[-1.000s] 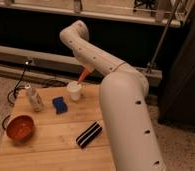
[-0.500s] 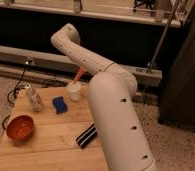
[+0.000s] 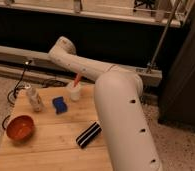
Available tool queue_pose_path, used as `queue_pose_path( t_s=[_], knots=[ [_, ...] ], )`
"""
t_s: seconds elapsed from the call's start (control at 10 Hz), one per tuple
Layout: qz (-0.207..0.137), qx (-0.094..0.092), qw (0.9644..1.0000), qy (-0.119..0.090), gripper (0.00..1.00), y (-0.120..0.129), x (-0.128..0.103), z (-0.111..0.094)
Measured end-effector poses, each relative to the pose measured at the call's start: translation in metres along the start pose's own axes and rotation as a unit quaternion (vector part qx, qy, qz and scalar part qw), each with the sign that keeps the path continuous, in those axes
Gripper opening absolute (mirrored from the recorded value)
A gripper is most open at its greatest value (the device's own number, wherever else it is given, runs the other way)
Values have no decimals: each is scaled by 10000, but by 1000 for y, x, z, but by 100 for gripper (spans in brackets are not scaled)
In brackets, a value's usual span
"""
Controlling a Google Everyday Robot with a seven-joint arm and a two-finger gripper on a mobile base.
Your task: Place the pepper in the ceramic cup
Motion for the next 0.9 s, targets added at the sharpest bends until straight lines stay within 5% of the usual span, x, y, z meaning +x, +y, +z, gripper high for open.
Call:
queue_pose_path(
  t_s=[0.4,0.9],
  knots=[
    [-213,328,9988,287,78,7,-33,-1],
    [-555,887,9933,493,80,19,-85,-10]
  ],
)
